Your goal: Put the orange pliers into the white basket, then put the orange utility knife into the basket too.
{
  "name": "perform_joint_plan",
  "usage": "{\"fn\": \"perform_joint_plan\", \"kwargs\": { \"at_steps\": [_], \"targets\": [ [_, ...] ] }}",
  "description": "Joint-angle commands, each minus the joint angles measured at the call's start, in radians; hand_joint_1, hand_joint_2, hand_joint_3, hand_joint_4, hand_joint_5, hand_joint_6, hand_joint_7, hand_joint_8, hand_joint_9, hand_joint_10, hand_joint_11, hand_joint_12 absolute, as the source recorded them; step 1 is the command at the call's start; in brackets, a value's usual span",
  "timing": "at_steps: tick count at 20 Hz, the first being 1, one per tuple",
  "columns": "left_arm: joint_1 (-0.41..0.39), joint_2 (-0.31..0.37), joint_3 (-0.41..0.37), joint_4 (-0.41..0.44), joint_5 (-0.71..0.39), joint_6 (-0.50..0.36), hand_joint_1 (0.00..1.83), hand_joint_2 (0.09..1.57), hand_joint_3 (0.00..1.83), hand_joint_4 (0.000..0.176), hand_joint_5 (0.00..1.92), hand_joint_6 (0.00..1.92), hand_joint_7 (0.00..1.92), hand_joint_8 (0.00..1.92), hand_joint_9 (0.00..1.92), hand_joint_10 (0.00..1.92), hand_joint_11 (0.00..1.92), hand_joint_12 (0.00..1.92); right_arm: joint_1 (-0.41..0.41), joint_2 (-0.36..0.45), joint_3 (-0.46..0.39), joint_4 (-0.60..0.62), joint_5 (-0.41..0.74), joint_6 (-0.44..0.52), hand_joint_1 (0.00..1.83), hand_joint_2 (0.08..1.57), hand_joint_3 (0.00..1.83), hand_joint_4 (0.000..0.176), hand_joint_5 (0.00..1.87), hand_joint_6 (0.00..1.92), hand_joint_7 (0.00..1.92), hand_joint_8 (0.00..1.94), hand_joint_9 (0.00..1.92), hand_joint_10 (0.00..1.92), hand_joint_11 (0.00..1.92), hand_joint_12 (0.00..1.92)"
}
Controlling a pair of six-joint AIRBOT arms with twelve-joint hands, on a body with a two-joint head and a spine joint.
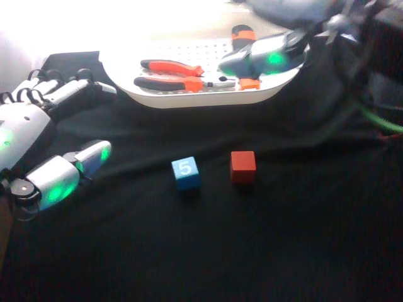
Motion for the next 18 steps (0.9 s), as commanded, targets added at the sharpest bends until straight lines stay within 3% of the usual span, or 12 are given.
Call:
{"fn": "perform_joint_plan", "kwargs": {
  "at_steps": [1,4,5,6,7,8,10,11,12,13,16,18],
  "targets": [
    [-0.012,0.007,-0.001,0.027,-0.131,-0.005,0.42,1.43,0.00,0.016,0.17,0.48,0.41,0.01,0.13,0.57,0.00,1.03,0.019,0.026,-0.042,-0.010,0.201,0.000,0.40,1.11,0.00,0.063,0.00,0.00,0.00,0.00,0.00,0.00,0.00,0.00],
    [-0.012,0.015,-0.004,0.024,-0.144,-0.005,0.48,1.43,0.00,0.000,0.16,0.12,0.33,0.00,0.18,0.39,0.00,0.95,0.004,0.156,-0.161,-0.064,0.309,0.001,0.24,1.10,0.00,0.101,0.00,0.00,0.00,0.00,0.00,0.00,0.00,0.00],
    [-0.012,0.019,-0.007,0.017,-0.153,-0.005,0.44,1.43,0.00,0.004,0.03,0.03,0.18,0.00,0.12,0.23,0.00,0.67,-0.008,0.199,-0.202,-0.082,0.340,0.001,0.26,1.10,0.00,0.161,0.00,0.00,0.00,0.00,0.00,0.00,0.00,0.00],
    [-0.005,0.027,-0.011,0.010,-0.166,-0.005,0.41,1.41,0.00,0.020,0.01,0.00,0.11,0.00,0.11,0.12,0.00,0.53,-0.054,0.254,-0.249,-0.082,0.402,0.001,0.24,1.08,0.00,0.173,0.00,0.00,0.00,0.00,0.00,0.00,0.00,0.00],
    [-0.002,0.033,-0.015,0.007,-0.177,-0.005,0.37,1.39,0.00,0.049,0.00,0.00,0.02,0.00,0.06,0.06,0.00,0.33,-0.090,0.289,-0.279,-0.082,0.451,0.001,0.19,1.09,0.00,0.148,0.00,0.00,0.00,0.00,0.00,0.00,0.00,0.00],
    [-0.001,0.038,-0.018,0.002,-0.191,-0.004,0.42,1.38,0.00,0.036,0.00,0.00,0.00,0.00,0.04,0.03,0.00,0.23,-0.131,0.326,-0.308,-0.072,0.499,0.001,0.19,1.10,0.00,0.151,0.00,0.00,0.00,0.00,0.00,0.00,0.00,0.00],
    [0.006,0.048,-0.021,-0.005,-0.215,-0.004,0.37,1.34,0.00,0.053,0.00,0.00,0.00,0.00,0.03,0.01,0.00,0.14,-0.214,0.380,-0.358,-0.044,0.599,0.001,0.26,1.13,0.01,0.153,0.00,0.00,0.00,0.00,0.00,0.00,0.00,0.00],
    [0.007,0.054,-0.023,-0.006,-0.223,-0.004,0.35,1.32,0.00,0.049,0.00,0.00,0.00,0.00,0.03,0.00,0.00,0.03,-0.253,0.407,-0.382,-0.029,0.649,0.001,0.30,1.11,0.00,0.142,0.00,0.00,0.00,0.00,0.00,0.00,0.00,0.00],
    [0.008,0.060,-0.026,-0.007,-0.234,-0.004,0.35,1.31,0.00,0.073,0.00,0.00,0.00,0.00,0.01,0.00,0.00,0.01,-0.301,0.434,-0.408,-0.008,0.709,0.001,0.34,1.13,0.01,0.123,0.00,0.00,0.00,0.00,0.00,0.00,0.00,0.00],
    [0.011,0.064,-0.029,-0.009,-0.244,-0.004,0.37,1.29,0.00,0.113,0.00,0.00,0.00,0.00,0.00,0.00,0.00,0.00,-0.353,0.458,-0.432,0.012,0.769,0.001,0.36,1.14,0.01,0.124,0.00,0.00,0.00,0.00,0.00,0.00,0.00,0.00],
    [0.022,0.081,-0.039,-0.010,-0.263,-0.004,0.36,1.24,0.00,0.152,0.00,0.00,0.00,0.00,0.00,0.00,0.00,0.00,-0.500,0.497,-0.486,0.081,0.936,0.001,0.30,1.12,0.00,0.159,0.00,0.00,0.00,0.00,0.00,0.00,0.00,0.00],
    [0.027,0.095,-0.047,-0.009,-0.287,-0.004,0.31,1.21,0.00,0.152,0.00,0.00,0.00,0.00,0.00,0.00,0.00,0.00,-0.571,0.521,-0.513,0.120,1.030,0.001,0.30,1.10,0.00,0.100,0.00,0.00,0.00,0.00,0.00,0.00,0.06,0.03]
  ]
}}
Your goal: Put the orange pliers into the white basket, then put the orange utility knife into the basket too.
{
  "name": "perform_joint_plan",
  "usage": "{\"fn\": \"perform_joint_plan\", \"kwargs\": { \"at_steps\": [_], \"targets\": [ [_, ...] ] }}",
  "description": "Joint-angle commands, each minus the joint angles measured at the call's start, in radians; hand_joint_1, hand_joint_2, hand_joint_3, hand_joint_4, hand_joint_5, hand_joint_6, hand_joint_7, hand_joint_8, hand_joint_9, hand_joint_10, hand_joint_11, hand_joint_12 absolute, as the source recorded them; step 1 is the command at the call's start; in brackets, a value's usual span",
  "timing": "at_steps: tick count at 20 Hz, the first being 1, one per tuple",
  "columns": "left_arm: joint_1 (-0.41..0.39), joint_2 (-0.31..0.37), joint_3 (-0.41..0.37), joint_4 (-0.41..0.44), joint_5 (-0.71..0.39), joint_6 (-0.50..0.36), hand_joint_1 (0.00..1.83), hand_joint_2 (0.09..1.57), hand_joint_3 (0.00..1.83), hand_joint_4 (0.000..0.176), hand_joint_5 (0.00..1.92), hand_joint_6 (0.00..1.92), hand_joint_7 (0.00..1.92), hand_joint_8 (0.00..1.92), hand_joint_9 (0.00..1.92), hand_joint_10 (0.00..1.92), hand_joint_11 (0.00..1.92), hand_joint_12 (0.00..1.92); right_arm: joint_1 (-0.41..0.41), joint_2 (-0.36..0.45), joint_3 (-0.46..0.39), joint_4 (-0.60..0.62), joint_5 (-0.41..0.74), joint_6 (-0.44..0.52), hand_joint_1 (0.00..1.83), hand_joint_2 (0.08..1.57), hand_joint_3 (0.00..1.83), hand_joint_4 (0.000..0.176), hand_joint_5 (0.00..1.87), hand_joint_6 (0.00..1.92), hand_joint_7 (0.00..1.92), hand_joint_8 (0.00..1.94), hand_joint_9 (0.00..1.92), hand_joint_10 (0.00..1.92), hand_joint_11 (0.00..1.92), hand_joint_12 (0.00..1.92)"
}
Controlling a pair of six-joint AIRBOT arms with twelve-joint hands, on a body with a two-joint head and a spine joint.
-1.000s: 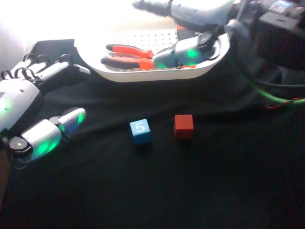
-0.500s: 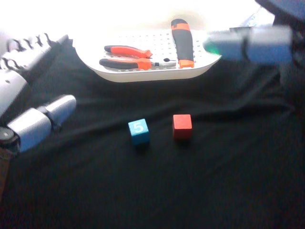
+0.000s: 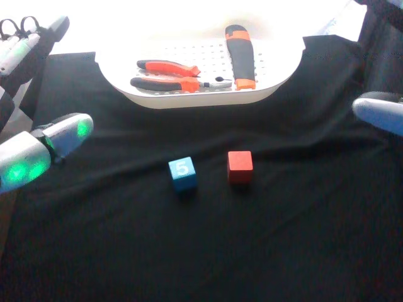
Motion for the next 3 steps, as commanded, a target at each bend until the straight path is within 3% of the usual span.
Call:
{"fn": "perform_joint_plan", "kwargs": {
  "at_steps": [1,2,3],
  "targets": [
    [-0.007,0.015,-0.006,0.013,-0.159,-0.001,0.28,1.22,0.00,0.142,0.00,0.00,0.00,0.00,0.00,0.00,0.00,0.00,-0.002,0.015,-0.007,0.018,0.216,0.000,0.28,1.09,0.00,0.087,0.00,0.00,0.00,0.00,0.00,0.00,0.01,0.01],
    [-0.003,0.022,-0.010,0.014,-0.172,-0.001,0.27,1.21,0.00,0.149,0.00,0.00,0.00,0.00,0.00,0.00,0.00,0.00,-0.020,0.022,-0.017,0.028,0.255,0.000,0.28,1.08,0.00,0.094,0.00,0.00,0.00,0.00,0.00,0.00,0.00,0.00],
    [0.004,0.036,-0.019,0.014,-0.192,0.003,0.24,1.19,0.00,0.169,0.00,0.00,0.00,0.00,0.00,0.00,0.00,0.00,-0.038,0.032,-0.027,0.036,0.296,0.001,0.26,1.07,0.00,0.083,0.00,0.00,0.00,0.00,0.00,0.00,0.00,0.00]
  ]
}}
